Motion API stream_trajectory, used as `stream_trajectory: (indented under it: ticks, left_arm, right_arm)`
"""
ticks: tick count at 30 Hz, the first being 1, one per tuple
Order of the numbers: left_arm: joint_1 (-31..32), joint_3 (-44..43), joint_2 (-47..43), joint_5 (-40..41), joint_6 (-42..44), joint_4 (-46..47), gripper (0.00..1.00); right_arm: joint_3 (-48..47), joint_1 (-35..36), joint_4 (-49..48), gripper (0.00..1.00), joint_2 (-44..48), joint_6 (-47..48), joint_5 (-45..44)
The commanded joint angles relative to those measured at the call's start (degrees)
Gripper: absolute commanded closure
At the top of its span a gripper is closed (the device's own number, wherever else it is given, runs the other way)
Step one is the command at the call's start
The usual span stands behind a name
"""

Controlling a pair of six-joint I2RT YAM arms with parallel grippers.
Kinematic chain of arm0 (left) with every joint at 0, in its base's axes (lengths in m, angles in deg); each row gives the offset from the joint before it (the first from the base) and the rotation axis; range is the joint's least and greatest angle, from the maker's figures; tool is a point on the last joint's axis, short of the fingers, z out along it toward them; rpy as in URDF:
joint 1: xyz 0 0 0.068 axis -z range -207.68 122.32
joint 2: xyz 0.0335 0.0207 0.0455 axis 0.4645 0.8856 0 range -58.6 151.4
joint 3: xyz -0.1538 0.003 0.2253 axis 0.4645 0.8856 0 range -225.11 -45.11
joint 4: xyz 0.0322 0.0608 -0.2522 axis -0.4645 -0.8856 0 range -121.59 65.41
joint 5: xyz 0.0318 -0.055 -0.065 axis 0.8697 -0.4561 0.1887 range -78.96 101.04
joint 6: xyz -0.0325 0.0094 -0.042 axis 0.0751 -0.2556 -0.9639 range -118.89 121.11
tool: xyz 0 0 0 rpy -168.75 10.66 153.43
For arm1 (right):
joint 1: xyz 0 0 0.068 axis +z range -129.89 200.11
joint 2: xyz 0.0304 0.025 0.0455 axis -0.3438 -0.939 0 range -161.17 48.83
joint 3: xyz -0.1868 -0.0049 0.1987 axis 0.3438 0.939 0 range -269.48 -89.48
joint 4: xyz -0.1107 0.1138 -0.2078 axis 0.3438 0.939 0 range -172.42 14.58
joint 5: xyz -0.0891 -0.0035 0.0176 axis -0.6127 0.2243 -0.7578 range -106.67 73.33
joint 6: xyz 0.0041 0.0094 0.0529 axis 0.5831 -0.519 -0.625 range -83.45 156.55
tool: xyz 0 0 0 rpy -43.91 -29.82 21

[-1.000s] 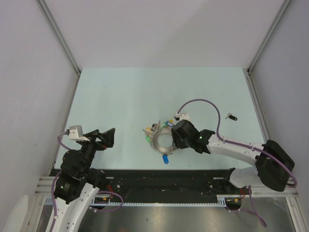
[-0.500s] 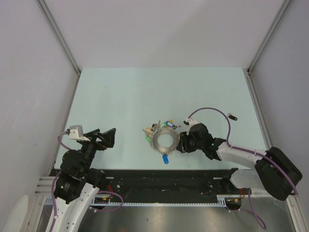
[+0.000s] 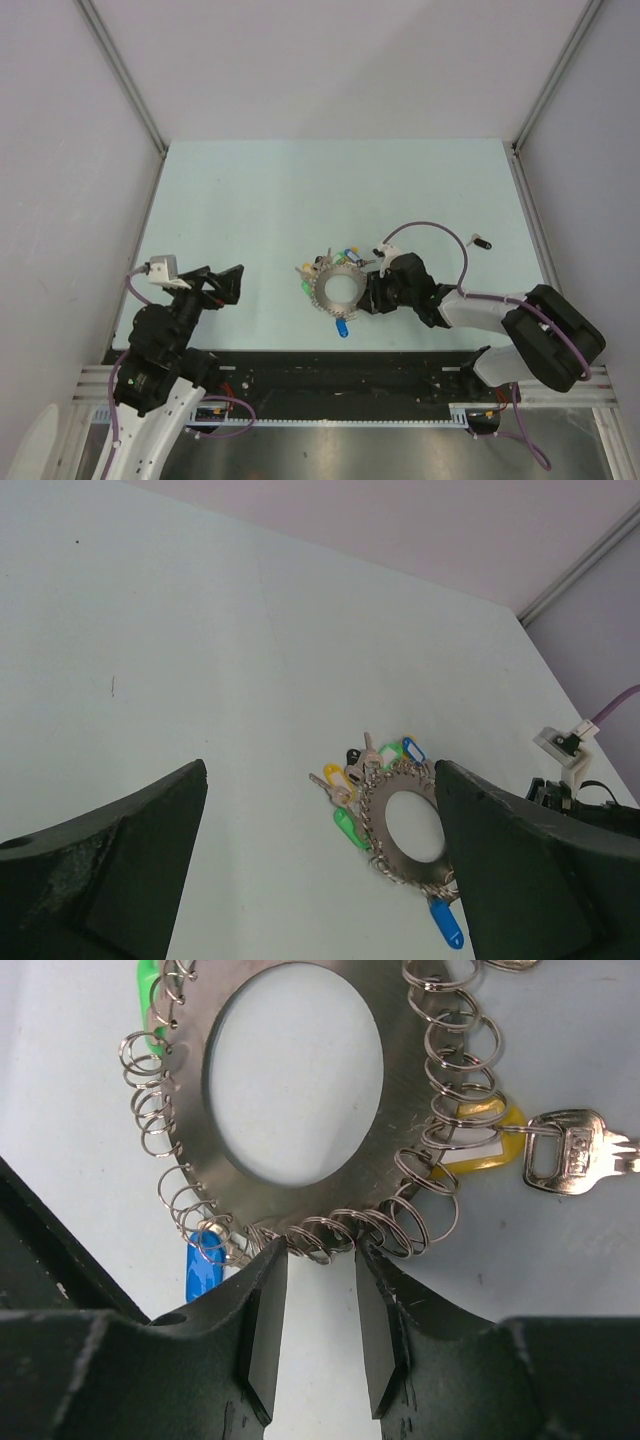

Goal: Put the keys on the keyring

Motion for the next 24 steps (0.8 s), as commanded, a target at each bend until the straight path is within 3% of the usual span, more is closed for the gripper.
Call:
stream_trajectory:
  ticks: [1, 7, 14, 24]
  left_arm:
    - [-0.6, -0.1, 0.8, -1.7, 1.0, 1.8, 0.00]
    - [-0.7, 0.1, 0.9, -2.0, 1.1, 1.9, 0.00]
    - [-0.8, 0.1, 0.8, -2.2, 1.1, 2.1, 0.00]
    - [-0.9, 0.2, 1.1, -2.3, 1.1, 2.0, 0.00]
  right_arm:
    - [1.0, -0.2, -3.0, 0.61, -2.6, 1.4, 2.1]
    - [0.8, -0.2, -3.2, 0.75, -1.7, 2.2, 4.7]
    - [0.5, 0.4, -3.6, 0.75, 1.2, 4.3, 8.3]
    - [-0.8, 0.4, -5.0, 0.75, -1.9, 6.6, 8.1]
